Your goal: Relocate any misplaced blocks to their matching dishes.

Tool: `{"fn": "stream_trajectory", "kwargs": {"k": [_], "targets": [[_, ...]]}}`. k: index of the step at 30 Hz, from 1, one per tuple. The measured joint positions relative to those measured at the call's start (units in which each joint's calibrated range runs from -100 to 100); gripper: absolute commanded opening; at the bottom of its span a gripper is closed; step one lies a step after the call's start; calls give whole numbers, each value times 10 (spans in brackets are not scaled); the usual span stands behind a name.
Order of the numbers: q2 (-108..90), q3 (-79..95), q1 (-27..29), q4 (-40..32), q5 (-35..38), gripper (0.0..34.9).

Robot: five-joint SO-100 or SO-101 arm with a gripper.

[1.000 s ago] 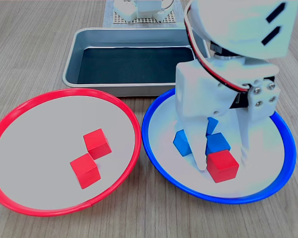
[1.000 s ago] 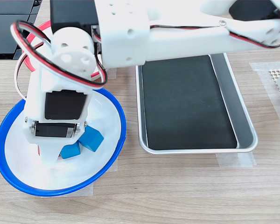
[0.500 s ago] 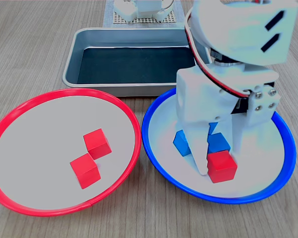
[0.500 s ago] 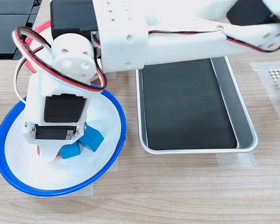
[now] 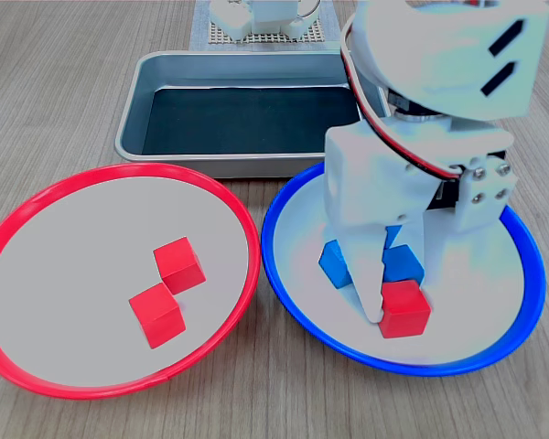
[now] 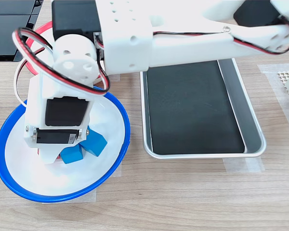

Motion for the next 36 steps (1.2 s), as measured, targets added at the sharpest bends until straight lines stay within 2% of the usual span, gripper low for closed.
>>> {"fn": "stream_trajectory", "kwargs": {"k": [12,17,25,36], "targets": [[-82,22,0,55,-22,4],[-142,54,18,68,-42,4],[-239,144,93,73,-60,4],[-257,207,201,51,-60,4]]}}
